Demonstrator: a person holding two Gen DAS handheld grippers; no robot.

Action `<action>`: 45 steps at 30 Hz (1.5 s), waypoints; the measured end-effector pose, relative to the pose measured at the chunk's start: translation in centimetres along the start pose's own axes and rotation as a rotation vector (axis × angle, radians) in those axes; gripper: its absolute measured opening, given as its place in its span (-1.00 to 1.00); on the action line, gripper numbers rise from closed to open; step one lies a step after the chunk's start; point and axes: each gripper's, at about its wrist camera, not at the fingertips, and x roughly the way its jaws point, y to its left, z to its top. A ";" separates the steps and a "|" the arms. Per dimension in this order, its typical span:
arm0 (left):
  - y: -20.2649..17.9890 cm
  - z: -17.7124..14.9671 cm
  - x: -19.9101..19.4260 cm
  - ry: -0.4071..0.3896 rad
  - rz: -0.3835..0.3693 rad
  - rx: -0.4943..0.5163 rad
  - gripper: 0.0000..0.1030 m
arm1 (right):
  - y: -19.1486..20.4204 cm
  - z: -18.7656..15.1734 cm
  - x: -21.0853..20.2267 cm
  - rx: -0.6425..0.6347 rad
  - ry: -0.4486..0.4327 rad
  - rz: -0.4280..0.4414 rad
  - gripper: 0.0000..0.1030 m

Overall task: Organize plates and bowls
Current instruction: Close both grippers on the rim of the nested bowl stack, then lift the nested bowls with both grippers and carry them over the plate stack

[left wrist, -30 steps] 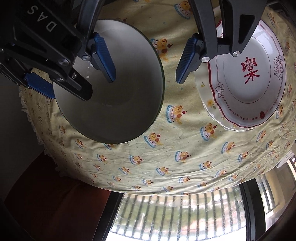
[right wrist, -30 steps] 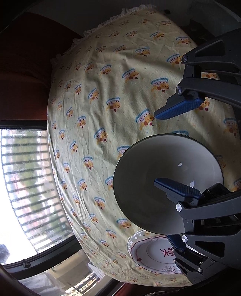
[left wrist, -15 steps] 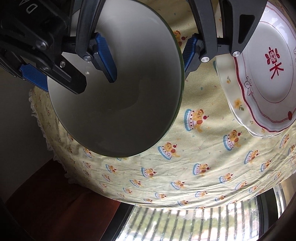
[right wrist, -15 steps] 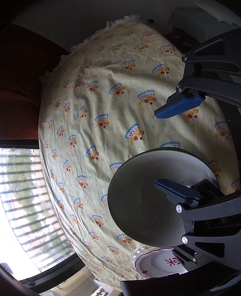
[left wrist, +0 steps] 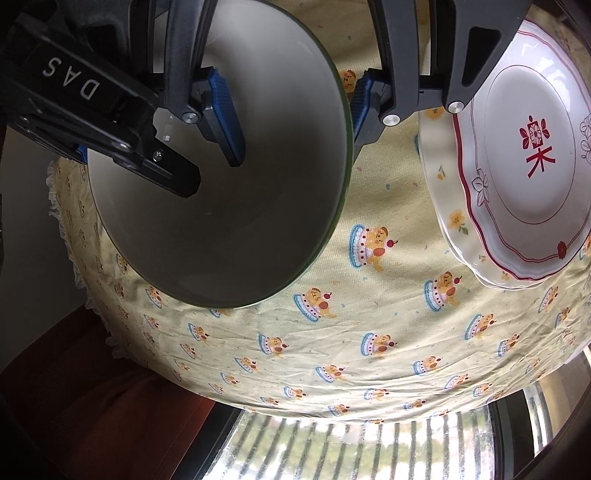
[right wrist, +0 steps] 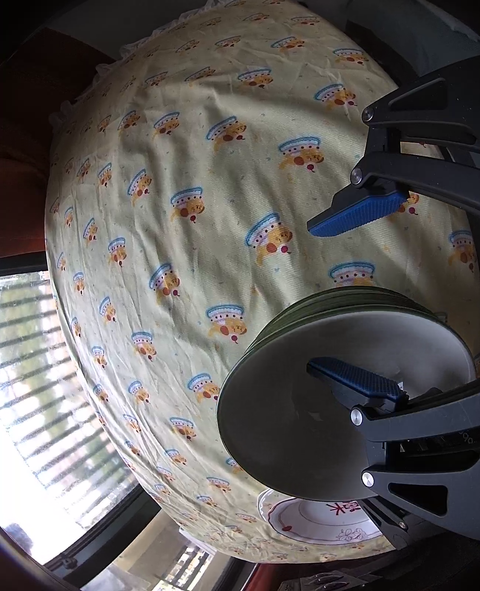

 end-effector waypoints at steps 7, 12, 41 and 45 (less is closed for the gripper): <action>-1.0 0.3 -0.1 -0.011 0.081 0.006 0.02 | -1.2 0.8 1.7 0.017 0.064 0.154 0.38; -1.1 0.5 0.2 -0.012 0.100 -0.035 0.05 | -1.6 1.6 2.8 0.001 0.112 0.224 0.34; -4.0 0.2 -1.0 -0.043 0.140 -0.102 -0.04 | -2.7 2.6 1.1 -0.051 0.139 0.300 -0.18; -4.5 0.6 -2.2 -0.056 0.136 -0.100 -0.04 | -2.9 2.9 -0.1 -0.026 0.133 0.305 -0.18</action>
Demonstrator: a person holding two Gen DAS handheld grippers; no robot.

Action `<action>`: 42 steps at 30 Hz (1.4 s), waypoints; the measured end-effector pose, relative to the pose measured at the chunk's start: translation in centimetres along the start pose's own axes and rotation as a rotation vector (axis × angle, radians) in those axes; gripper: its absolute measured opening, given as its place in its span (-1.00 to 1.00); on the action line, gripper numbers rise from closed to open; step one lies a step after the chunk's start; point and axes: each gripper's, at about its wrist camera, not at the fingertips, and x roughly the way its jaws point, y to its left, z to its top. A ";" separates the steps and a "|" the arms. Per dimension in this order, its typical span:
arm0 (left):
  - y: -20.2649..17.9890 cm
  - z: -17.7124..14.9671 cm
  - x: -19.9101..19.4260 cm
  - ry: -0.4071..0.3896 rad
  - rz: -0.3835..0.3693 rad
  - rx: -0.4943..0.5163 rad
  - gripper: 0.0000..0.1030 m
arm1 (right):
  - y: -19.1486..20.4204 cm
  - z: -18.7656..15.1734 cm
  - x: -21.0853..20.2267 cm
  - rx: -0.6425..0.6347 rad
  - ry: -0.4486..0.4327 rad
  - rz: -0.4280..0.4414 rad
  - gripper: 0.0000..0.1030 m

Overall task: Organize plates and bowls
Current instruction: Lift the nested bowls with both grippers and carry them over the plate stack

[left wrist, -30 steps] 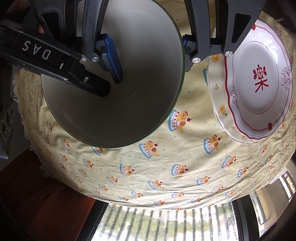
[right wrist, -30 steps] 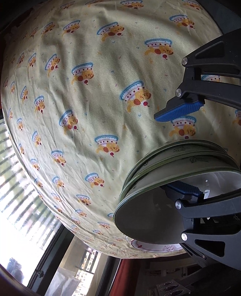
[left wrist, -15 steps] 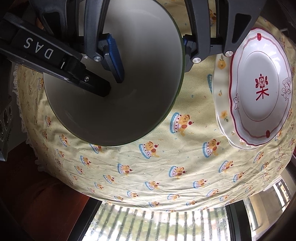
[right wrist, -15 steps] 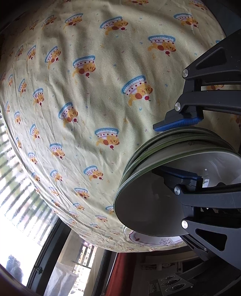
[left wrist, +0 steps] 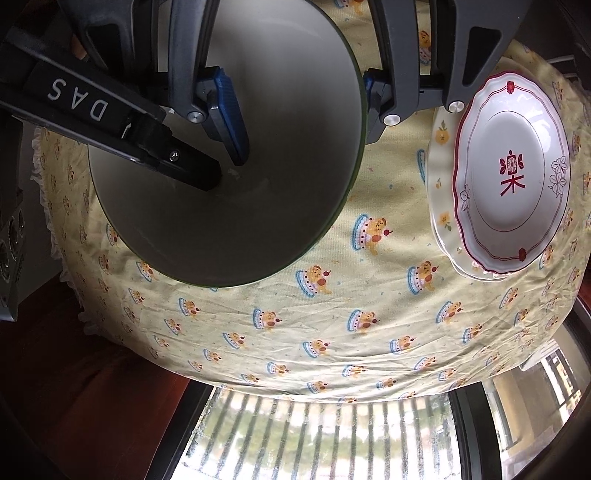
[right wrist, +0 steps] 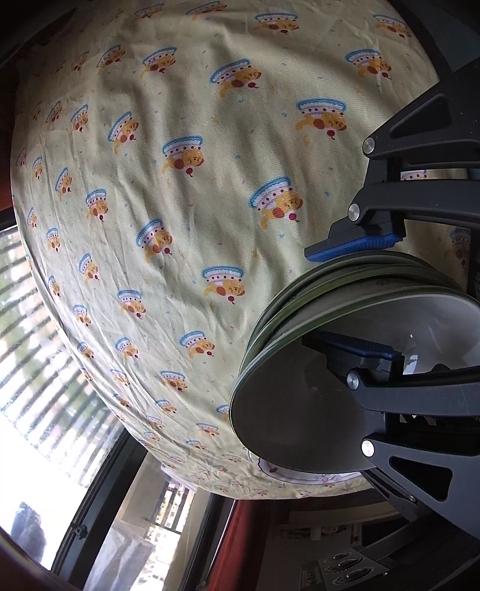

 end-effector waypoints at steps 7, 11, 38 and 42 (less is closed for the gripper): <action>0.7 0.6 -1.7 -0.006 -0.022 -0.065 -0.09 | 1.5 0.2 -2.2 -0.017 -0.054 -0.009 -0.18; 1.6 0.5 -2.5 -0.029 -0.017 -0.051 -0.17 | 2.3 -0.3 -2.4 -0.005 -0.065 -0.011 -0.18; 14.8 0.4 -6.7 -0.070 -0.046 -0.006 -0.17 | 15.3 -5.2 1.0 0.020 -0.124 -0.031 -0.17; 16.9 0.3 -6.9 -0.062 -0.047 -0.002 -0.17 | 17.2 -5.9 2.1 0.024 -0.122 -0.036 -0.17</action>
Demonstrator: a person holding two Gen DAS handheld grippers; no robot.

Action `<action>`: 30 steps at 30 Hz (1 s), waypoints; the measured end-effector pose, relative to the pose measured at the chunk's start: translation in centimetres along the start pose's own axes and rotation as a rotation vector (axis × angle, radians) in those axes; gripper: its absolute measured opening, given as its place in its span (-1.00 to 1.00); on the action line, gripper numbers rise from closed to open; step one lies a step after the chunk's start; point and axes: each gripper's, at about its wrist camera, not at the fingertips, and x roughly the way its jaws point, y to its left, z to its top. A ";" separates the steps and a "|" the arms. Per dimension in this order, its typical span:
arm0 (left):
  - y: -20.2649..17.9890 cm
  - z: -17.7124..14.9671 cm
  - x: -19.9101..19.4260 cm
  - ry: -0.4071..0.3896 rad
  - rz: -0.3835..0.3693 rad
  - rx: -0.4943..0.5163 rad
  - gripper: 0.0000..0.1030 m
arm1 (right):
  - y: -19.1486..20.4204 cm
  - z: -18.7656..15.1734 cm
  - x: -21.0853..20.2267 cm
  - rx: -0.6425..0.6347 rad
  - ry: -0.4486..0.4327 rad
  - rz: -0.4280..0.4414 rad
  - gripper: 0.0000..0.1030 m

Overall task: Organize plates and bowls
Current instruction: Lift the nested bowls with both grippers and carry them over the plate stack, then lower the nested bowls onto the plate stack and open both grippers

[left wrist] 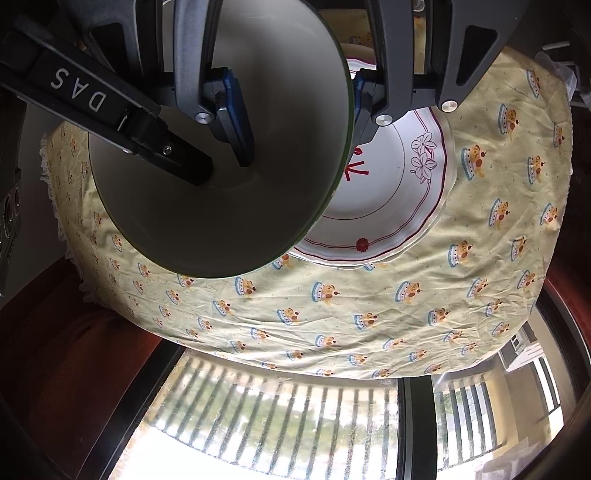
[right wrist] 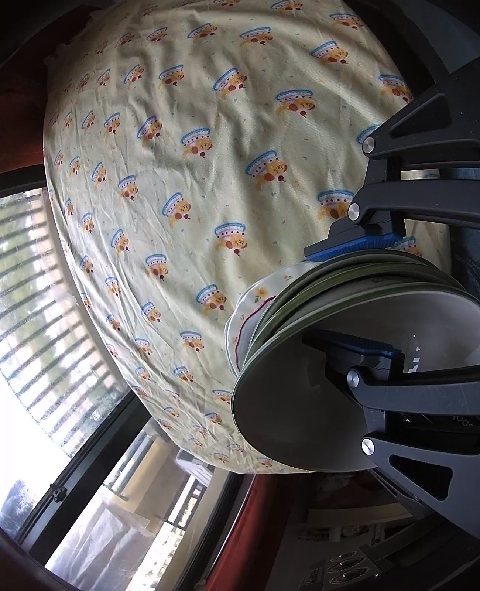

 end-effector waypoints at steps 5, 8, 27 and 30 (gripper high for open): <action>2.9 0.1 -0.5 0.000 0.003 0.006 -0.17 | 2.5 -0.9 1.2 0.006 -0.001 0.004 -0.17; 4.6 0.1 -0.6 0.008 0.008 0.003 -0.17 | 4.0 -1.5 2.1 0.009 0.003 0.007 -0.17; 8.8 0.9 2.2 0.107 -0.074 -0.009 -0.17 | 7.5 -1.6 5.7 0.035 0.036 -0.098 -0.17; 8.7 1.4 2.7 0.121 -0.082 -0.014 -0.17 | 7.3 -1.1 6.0 0.039 0.047 -0.112 -0.17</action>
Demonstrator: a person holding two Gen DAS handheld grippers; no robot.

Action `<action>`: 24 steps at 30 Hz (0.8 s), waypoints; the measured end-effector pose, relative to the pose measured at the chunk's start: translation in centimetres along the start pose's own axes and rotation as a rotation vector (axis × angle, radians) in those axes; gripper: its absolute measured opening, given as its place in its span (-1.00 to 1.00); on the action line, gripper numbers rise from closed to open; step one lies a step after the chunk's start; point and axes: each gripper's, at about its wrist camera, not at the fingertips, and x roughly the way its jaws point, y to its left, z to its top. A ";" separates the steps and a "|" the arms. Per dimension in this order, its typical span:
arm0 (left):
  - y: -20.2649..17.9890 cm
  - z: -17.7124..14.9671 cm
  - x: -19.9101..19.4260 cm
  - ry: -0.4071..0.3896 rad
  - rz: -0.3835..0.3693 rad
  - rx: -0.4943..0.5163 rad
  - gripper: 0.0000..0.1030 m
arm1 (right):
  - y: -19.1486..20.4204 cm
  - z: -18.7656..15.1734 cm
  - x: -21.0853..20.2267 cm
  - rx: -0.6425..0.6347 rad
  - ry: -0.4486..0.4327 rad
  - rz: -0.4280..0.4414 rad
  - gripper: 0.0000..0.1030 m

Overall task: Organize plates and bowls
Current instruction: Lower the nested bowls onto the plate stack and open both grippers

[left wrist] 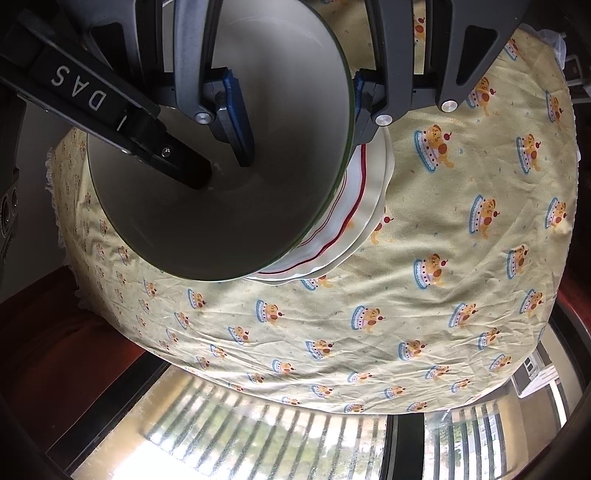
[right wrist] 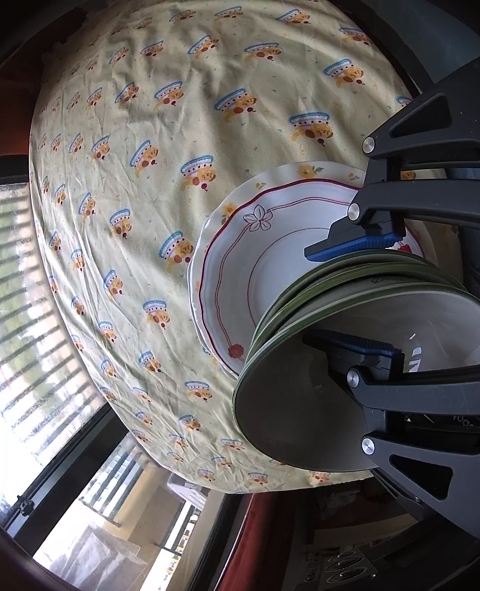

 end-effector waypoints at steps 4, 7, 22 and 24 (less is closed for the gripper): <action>-0.3 0.8 0.5 0.012 -0.010 -0.006 -0.17 | -0.2 0.9 0.2 -0.004 0.007 -0.014 -0.17; -0.8 1.1 1.0 0.023 -0.018 -0.009 -0.17 | -0.6 1.5 0.2 -0.006 0.008 -0.026 -0.17; -2.3 0.3 0.4 -0.053 0.065 0.057 0.27 | -1.8 1.7 0.6 -0.071 -0.033 -0.052 0.17; -2.4 0.1 0.2 -0.075 0.067 0.094 0.38 | -1.8 1.5 0.5 -0.073 -0.043 -0.070 0.19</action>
